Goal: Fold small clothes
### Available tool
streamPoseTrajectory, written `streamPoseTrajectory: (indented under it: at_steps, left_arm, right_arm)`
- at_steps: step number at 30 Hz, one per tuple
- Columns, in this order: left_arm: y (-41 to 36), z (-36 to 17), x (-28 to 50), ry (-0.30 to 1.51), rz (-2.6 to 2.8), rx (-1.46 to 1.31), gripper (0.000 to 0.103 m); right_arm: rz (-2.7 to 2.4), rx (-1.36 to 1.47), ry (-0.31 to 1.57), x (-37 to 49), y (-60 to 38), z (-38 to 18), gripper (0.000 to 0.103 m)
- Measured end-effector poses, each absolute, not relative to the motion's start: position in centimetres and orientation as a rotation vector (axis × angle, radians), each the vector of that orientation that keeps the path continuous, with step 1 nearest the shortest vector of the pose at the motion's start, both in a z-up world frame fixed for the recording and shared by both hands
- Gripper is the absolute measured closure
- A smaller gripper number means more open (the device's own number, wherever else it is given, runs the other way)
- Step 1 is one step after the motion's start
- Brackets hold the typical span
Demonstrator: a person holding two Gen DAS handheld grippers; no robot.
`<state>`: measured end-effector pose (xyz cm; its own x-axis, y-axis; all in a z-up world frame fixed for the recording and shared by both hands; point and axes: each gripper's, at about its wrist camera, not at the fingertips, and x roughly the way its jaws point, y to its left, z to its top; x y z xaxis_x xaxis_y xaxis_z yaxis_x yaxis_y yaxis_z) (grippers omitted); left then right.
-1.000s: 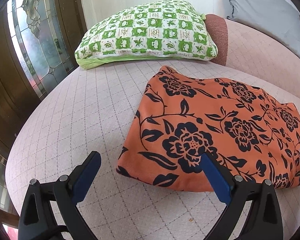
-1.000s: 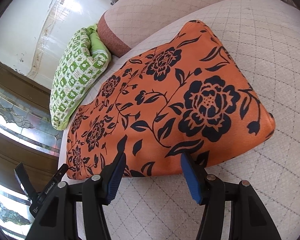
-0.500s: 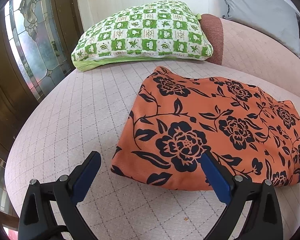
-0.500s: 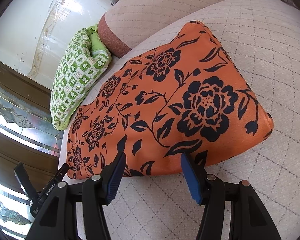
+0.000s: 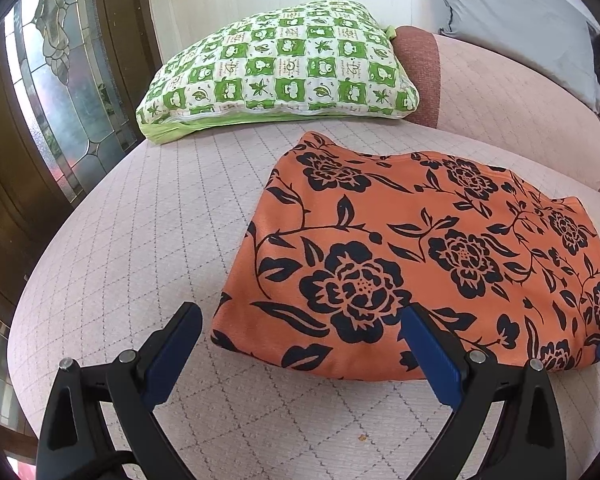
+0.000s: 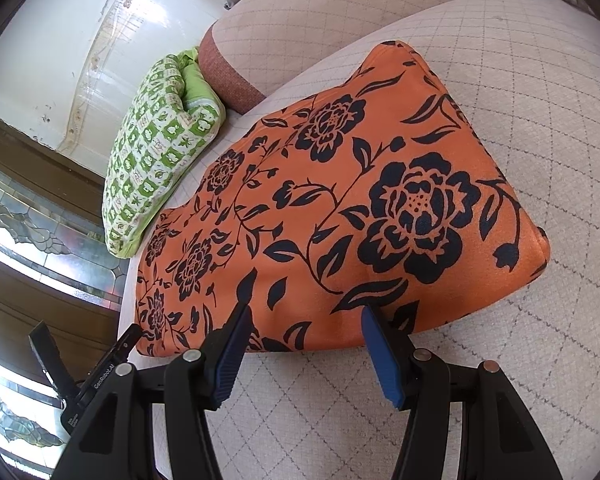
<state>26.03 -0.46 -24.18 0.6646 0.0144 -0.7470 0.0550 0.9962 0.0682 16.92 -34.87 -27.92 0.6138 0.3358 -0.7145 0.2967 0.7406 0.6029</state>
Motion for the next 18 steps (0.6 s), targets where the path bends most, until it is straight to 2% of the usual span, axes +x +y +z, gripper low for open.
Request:
streamPoseTrajectory:
  at_steps: [18]
  left_arm:
    - [-1.2,-24.4,26.0,0.85,-0.036,0.102,0.003]
  right_arm:
    - [0.002,0.781,0.917,16.8,-36.2,-28.0,0.042]
